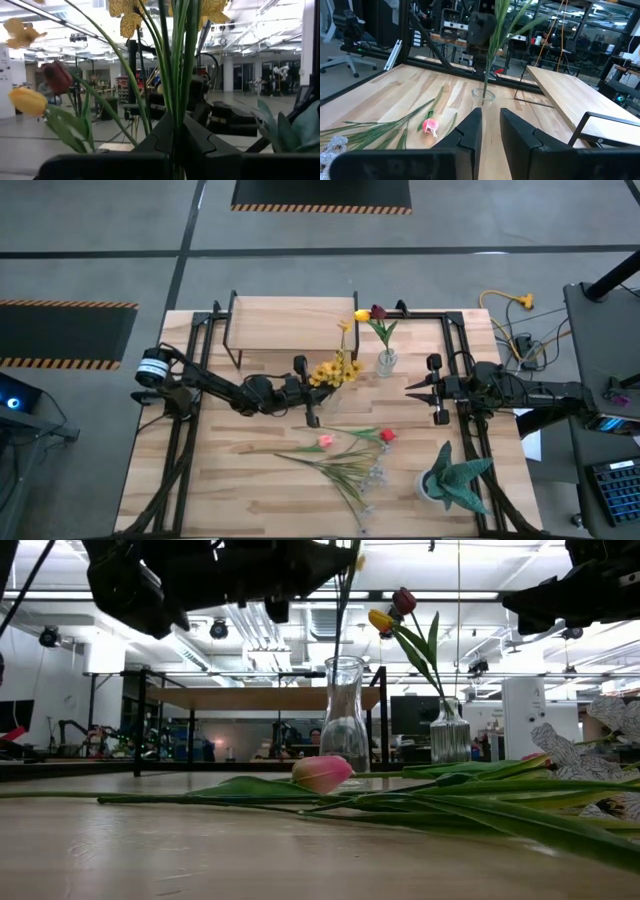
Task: Pick and place flowers into a vace then onto a shelf
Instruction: Put the yellow flowers into the bottom transparent vase
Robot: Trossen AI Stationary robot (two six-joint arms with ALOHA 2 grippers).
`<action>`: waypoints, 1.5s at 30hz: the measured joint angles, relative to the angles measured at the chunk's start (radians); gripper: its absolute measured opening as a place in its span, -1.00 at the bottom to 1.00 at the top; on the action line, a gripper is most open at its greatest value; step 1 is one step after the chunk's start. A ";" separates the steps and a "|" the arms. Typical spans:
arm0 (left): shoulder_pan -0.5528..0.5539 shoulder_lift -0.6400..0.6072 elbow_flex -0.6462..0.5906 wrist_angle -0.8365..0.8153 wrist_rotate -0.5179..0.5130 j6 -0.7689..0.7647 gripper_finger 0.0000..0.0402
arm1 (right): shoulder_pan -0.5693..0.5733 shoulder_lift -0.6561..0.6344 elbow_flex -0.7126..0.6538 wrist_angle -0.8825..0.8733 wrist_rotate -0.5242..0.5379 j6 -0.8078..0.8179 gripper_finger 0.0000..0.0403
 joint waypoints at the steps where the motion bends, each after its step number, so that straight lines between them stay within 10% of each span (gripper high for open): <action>1: 0.002 0.000 -0.008 -0.001 -0.001 -0.004 -1.00 | 0.000 0.000 0.000 0.000 0.000 0.000 -0.70; 9: 0.013 0.000 -0.031 -0.101 0.000 -0.013 -0.86 | 0.000 0.000 -0.001 0.000 0.000 0.000 -0.70; 24: 0.029 -0.060 -0.031 -0.116 -0.003 0.091 0.15 | 0.000 0.000 -0.001 0.000 0.000 -0.003 -0.70; 45: -0.004 -0.605 -0.037 -0.951 -0.006 -0.068 0.22 | 0.000 0.000 -0.001 0.001 0.000 0.000 -0.71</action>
